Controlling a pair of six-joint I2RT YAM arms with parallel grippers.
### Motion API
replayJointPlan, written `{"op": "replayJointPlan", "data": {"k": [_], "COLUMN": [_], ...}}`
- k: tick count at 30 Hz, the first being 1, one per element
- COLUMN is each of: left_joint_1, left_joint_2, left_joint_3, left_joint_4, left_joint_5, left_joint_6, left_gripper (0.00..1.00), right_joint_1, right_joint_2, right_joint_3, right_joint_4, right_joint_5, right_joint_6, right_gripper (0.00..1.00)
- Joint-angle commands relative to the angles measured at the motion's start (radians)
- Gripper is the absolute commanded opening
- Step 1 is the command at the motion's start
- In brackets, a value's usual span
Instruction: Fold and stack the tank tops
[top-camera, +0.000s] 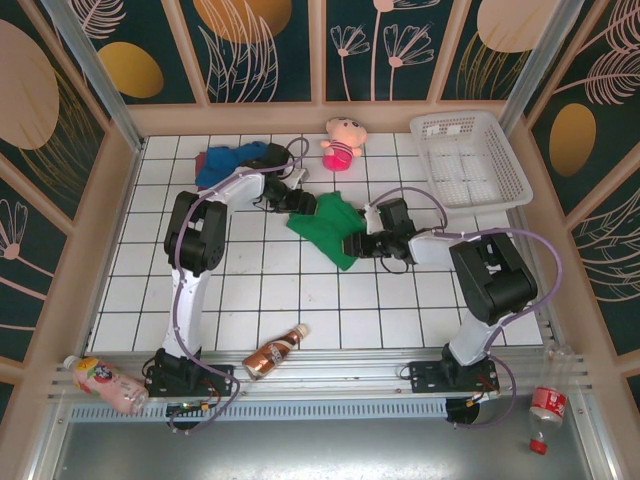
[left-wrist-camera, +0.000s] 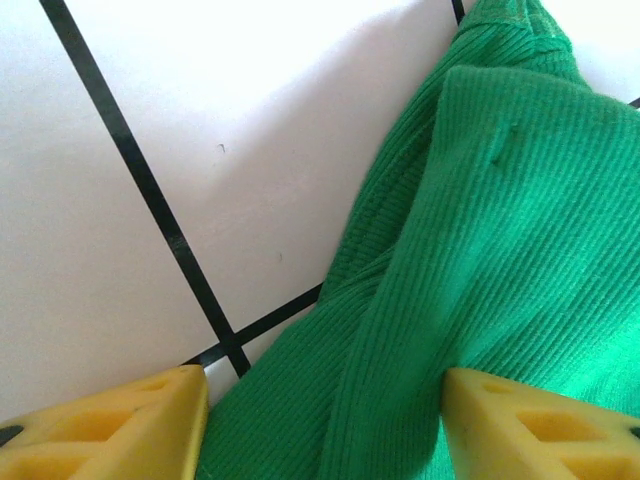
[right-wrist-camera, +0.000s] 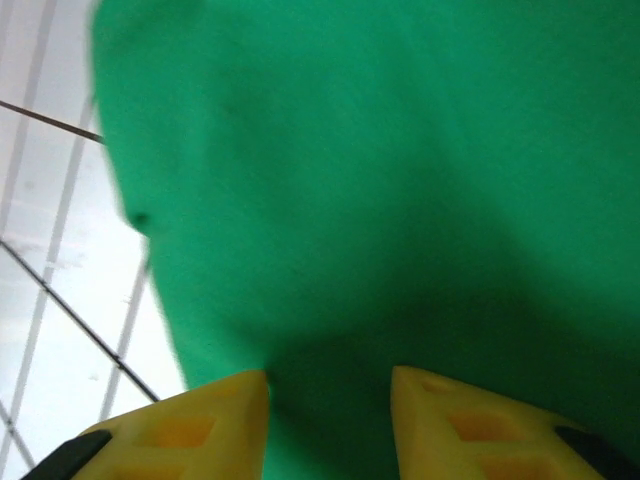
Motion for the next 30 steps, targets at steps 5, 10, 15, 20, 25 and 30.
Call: {"op": "replayJointPlan", "data": {"k": [5,10,15,20,25,30], "left_joint_1": [0.016,-0.001,-0.012,-0.015,-0.014,-0.005], "left_joint_2": [0.013,0.017,0.009,0.023,0.017,0.019], "left_joint_3": [0.0,-0.041,-0.092,-0.089,0.026,0.238], "left_joint_4": [0.067,0.104,0.136,0.135,0.086,-0.104], "left_joint_5": [0.084,0.204,0.246,0.266,0.244,0.034], "left_joint_6": [0.016,-0.018,-0.039,-0.047,-0.058,0.041], "left_gripper": [0.64,0.63,0.58,0.27,0.0,0.0], "right_joint_1": [-0.061,-0.067,-0.076,-0.077,-0.083,-0.095], "right_joint_2": [0.025,0.037,0.049,0.042,-0.038,-0.133], "right_joint_3": [-0.059,-0.041,-0.042,-0.042,-0.044,-0.036], "right_joint_4": [-0.069,-0.083,-0.078,-0.076,-0.034,0.063], "right_joint_5": [0.09,0.091,0.084,0.075,0.028,-0.061], "right_joint_6": [-0.06,-0.065,-0.063,-0.057,-0.06,-0.044], "right_gripper": [0.37,0.37,0.37,0.37,0.46,0.58]}}
